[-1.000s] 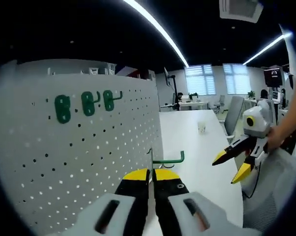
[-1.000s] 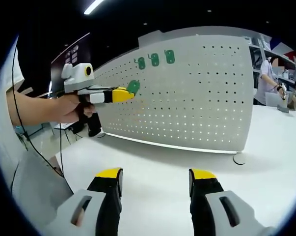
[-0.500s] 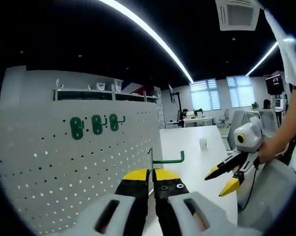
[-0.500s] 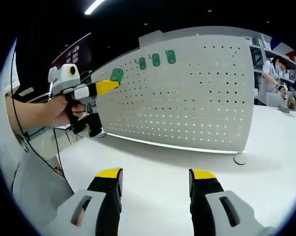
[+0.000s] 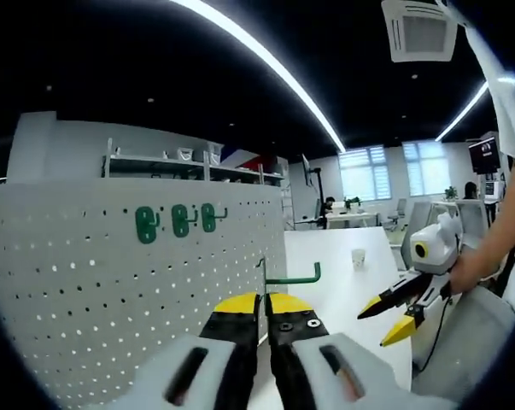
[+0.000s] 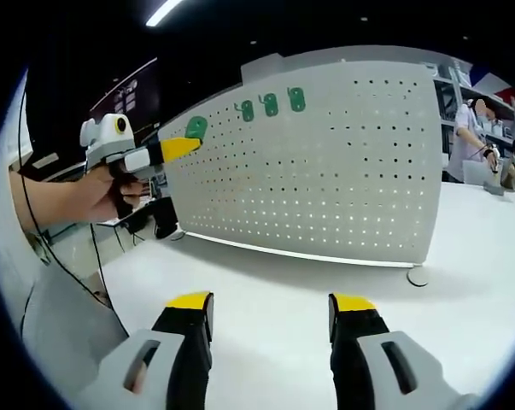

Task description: Insert the hook assembly into the mounting plate slot until the hook locks in place.

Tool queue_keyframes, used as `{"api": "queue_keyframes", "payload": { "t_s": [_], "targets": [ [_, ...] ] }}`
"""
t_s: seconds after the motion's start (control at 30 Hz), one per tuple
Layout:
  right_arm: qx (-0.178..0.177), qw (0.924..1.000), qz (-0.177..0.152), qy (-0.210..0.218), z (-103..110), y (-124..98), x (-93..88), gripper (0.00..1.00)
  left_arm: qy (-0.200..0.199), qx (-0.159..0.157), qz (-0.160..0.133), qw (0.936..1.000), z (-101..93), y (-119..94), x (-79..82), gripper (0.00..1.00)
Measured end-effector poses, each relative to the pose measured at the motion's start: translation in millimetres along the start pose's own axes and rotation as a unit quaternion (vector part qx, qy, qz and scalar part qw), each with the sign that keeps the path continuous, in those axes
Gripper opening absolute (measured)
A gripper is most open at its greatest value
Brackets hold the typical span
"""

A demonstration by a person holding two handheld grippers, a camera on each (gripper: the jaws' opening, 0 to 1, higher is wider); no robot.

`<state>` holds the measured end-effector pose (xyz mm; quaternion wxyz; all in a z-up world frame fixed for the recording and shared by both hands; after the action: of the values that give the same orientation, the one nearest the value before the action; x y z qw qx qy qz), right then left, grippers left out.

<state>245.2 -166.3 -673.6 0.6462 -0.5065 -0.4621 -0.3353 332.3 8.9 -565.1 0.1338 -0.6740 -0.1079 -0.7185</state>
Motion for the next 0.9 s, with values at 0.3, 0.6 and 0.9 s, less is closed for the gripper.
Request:
{"api": "queue_keyframes", "payload": {
  "t_s": [0.3,0.6,0.9],
  "targets": [
    [0.050,0.9889,-0.138,0.024,15.4,-17.5,42.4,0.45,-0.008,0.005,-0.001,1.0000,0.0,0.7,-3.1,0.02],
    [0.061,0.9875,-0.145,0.012,23.5,-16.6,49.2,0.45,-0.011,0.007,-0.002,0.9999,-0.4,0.6,-4.3,0.02],
    [0.080,0.9829,-0.166,0.004,42.7,-11.5,77.0,0.38,-0.023,0.012,-0.005,0.9997,-5.6,1.1,-11.1,0.02]
  ]
}}
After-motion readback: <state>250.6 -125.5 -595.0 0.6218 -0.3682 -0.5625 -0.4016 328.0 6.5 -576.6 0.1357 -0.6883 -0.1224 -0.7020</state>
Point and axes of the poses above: the point that each gripper's makers call its tool centre point, and the gripper's own axes: y roughly forward along the fingers, z roughly to its left, x roughly out of its top, the point moved 4 cm from there along -y, roughly backward along the fingers, and after that the axes turned 15 degrees about -x, right-handed, at the moved point
